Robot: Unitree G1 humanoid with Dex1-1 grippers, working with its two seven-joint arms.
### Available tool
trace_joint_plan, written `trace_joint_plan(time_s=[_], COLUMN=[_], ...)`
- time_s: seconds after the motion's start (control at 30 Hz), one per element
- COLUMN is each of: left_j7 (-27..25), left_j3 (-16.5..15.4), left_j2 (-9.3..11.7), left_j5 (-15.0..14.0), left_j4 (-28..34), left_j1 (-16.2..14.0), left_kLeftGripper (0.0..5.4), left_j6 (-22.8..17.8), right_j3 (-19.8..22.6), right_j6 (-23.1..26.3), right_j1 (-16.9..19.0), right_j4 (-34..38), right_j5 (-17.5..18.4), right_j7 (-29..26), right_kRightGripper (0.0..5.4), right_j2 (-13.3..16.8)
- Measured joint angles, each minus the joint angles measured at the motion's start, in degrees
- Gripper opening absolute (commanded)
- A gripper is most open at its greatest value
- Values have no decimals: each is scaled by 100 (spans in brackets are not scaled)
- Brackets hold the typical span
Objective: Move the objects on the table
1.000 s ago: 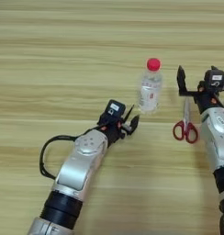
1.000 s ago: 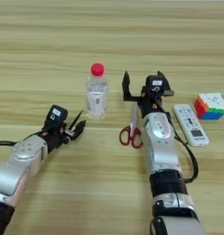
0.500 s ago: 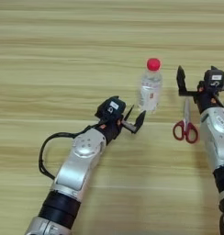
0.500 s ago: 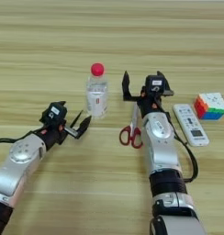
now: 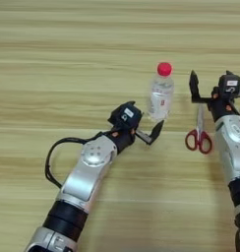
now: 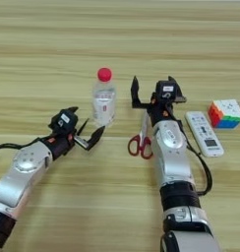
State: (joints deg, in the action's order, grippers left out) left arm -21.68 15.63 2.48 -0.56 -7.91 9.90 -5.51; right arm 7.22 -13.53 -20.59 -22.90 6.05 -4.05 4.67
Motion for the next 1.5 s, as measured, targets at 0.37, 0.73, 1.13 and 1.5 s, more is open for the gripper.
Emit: trace_joint_plan(time_s=[0.37, 0.73, 1.13, 1.5], left_j7=[-11, 2, -1, -1], left_j3=[-33, -195, -196, -233], left_j2=[-187, -319, -423, -584], left_j5=[-1, -3, 10, 13], left_j4=[-382, -1089, -1498, -2180], left_j1=[254, 785, 1201, 1677], left_kLeftGripper=[538, 538, 538, 538], left_j6=[240, 412, 495, 661], right_j3=[37, 47, 28, 10], right_j6=[0, -1, -1, -2], right_j1=[-16, -19, -20, -22], right_j4=[-67, -74, -74, -74], right_j5=[-3, -4, -8, -15], right_j7=[1, 0, 3, 11], right_kRightGripper=[540, 540, 540, 540], right_j2=[8, 7, 4, 0])
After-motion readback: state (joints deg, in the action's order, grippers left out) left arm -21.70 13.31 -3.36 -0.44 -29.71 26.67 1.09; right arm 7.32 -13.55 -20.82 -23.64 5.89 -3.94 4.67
